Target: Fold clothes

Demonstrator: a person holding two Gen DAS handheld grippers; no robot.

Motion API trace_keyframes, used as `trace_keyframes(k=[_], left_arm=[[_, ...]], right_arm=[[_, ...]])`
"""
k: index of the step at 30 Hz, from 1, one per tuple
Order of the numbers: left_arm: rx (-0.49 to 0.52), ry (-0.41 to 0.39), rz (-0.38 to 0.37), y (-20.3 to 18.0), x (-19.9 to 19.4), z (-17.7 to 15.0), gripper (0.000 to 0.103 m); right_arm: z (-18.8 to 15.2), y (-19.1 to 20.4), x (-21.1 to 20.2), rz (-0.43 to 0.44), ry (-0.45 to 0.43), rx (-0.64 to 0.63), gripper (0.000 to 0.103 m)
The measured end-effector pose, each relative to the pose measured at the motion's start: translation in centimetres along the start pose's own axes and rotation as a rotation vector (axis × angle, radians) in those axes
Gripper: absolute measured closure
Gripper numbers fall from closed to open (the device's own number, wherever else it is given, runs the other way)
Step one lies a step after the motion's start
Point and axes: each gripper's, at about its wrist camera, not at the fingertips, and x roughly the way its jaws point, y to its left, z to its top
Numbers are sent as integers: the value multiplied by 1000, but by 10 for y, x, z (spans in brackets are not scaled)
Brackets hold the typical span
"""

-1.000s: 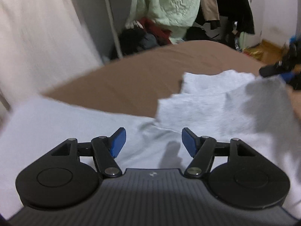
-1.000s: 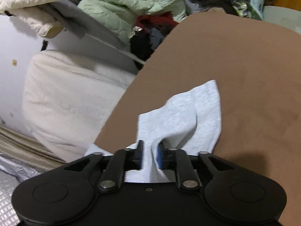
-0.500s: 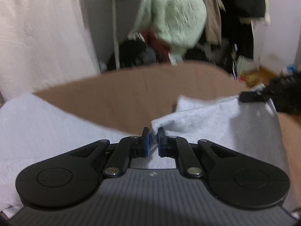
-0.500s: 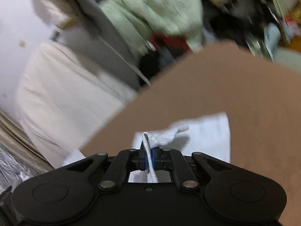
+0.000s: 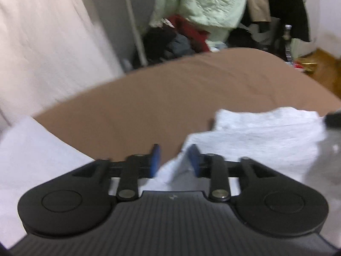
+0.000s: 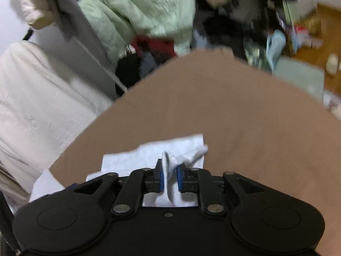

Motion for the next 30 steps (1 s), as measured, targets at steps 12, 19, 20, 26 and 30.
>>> trace_keyframes(k=[12, 19, 20, 26, 30], left_arm=[[-291, 61, -127, 35, -101, -61, 41], [-489, 159, -174, 29, -182, -158, 40], [-516, 167, -201, 28, -192, -169, 39], [-618, 224, -355, 22, -218, -216, 33], [-598, 259, -367, 2, -215, -219, 32]], right_arm=[[6, -20, -58, -3, 110, 34, 63], [-23, -50, -57, 91, 291, 128, 55], [-25, -51, -57, 110, 308, 134, 55], [-49, -41, -55, 235, 426, 128, 52], [-70, -19, -60, 188, 495, -19, 46]])
